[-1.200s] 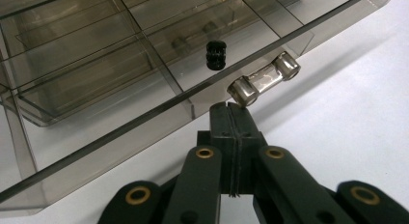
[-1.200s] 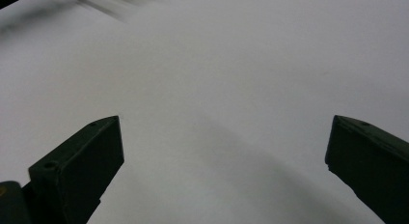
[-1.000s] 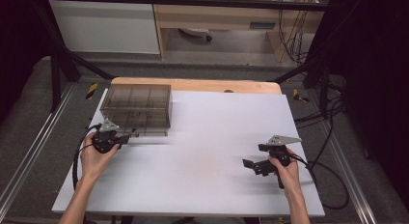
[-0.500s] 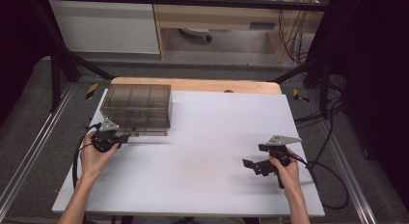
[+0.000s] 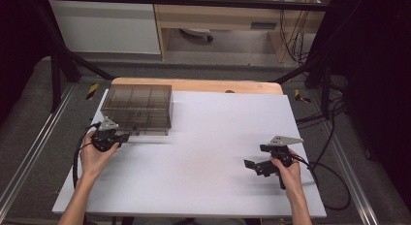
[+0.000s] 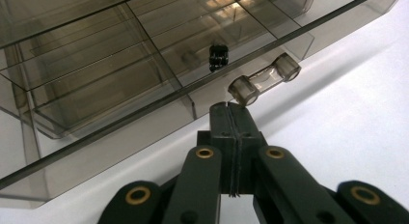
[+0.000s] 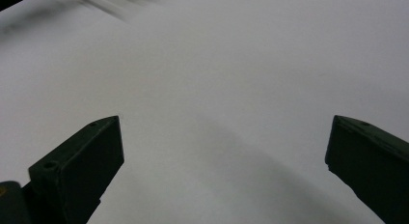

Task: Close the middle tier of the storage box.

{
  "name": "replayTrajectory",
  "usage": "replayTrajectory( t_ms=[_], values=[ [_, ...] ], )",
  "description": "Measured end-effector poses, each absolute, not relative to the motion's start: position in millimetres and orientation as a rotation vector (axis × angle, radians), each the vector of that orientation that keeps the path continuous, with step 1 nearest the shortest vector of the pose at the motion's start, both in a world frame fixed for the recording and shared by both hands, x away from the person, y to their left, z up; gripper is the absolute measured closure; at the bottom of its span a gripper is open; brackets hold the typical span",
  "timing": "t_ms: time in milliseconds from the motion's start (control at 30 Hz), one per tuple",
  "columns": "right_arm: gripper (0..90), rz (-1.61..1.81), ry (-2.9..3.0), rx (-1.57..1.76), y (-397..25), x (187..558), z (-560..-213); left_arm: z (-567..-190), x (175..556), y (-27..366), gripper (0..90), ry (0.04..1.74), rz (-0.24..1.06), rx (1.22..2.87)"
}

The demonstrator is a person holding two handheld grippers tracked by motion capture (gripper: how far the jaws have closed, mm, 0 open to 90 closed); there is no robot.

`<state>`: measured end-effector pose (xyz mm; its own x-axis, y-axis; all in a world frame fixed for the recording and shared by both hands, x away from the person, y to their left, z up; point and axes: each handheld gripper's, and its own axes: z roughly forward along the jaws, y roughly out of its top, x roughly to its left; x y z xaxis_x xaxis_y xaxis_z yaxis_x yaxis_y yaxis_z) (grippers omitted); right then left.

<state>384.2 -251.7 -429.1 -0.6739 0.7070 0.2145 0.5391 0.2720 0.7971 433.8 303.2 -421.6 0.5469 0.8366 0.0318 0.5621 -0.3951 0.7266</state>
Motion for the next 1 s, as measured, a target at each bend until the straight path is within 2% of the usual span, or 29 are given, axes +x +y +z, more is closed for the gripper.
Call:
replayTrajectory(
  t_ms=[1000],
  values=[
    [0.5, 1.364, 2.346, 1.169, -252, 384, -428, -419, 444, 300, 89.3, 1.125, 0.535, 2.119]
  ],
)
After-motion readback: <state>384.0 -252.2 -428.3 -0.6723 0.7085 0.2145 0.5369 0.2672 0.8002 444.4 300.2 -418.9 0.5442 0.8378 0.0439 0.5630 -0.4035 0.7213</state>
